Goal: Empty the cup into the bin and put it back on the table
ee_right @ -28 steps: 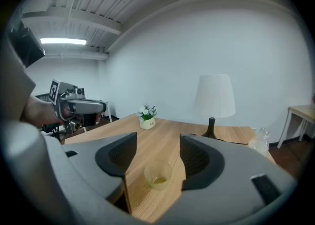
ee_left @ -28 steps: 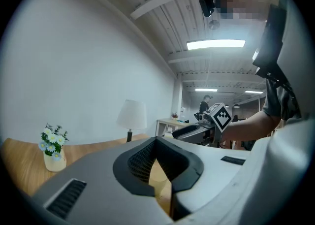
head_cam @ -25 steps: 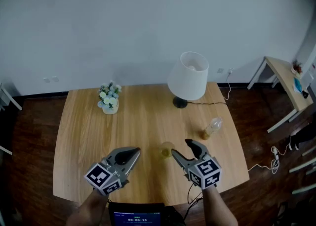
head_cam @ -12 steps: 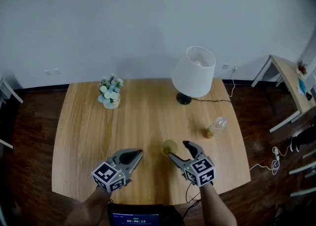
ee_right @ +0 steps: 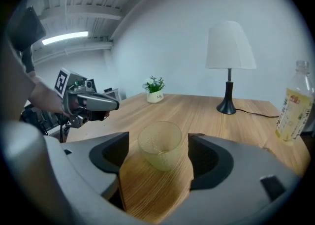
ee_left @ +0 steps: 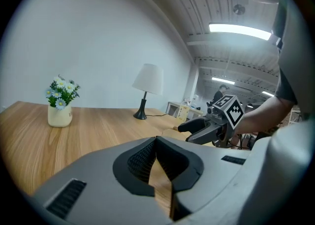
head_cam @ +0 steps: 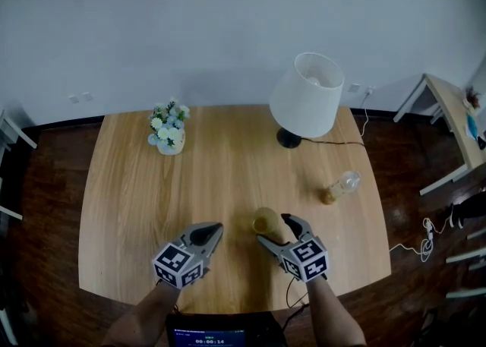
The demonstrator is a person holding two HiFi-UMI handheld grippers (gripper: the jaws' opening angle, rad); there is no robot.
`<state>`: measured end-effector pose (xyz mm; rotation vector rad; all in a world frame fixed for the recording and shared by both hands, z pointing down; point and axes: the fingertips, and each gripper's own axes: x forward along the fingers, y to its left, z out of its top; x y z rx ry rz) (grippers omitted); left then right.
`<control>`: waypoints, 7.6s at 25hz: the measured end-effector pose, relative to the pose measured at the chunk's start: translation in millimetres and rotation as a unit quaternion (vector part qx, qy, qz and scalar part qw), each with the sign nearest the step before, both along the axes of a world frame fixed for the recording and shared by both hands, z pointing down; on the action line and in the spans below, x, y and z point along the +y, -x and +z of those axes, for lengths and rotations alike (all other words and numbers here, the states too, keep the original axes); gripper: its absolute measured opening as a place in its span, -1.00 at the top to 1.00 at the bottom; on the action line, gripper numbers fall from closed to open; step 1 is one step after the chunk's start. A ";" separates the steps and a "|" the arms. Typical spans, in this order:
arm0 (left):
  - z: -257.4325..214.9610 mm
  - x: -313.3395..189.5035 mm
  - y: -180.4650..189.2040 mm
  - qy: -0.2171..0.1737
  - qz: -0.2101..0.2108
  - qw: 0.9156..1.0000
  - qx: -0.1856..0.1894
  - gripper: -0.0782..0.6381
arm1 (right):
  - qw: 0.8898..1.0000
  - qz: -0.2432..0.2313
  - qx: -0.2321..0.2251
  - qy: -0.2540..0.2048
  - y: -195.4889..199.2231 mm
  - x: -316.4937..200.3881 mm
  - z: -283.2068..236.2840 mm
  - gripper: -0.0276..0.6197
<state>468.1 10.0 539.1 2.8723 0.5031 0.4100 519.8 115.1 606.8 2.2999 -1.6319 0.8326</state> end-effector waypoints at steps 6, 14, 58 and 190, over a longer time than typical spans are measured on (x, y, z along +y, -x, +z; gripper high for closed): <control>17.7 2.8 -4.9 0.008 0.003 1.000 -0.017 0.80 | 1.000 -0.010 -0.013 0.007 -0.4 -5.7 24.1 -0.28; 35.5 1.0 -11.7 0.006 -0.006 1.000 -0.030 0.80 | 1.000 -0.012 -0.016 0.017 -2.5 -10.5 44.7 -0.28; 59.3 -5.1 -23.9 0.021 -0.027 0.998 -0.044 0.80 | 0.999 -0.046 0.022 -0.006 -11.2 -49.7 41.9 -0.44; -207.3 -286.8 611.9 -0.113 -0.508 0.830 0.198 0.81 | 0.865 -0.486 0.059 -0.107 507.8 -374.2 -229.8 -0.36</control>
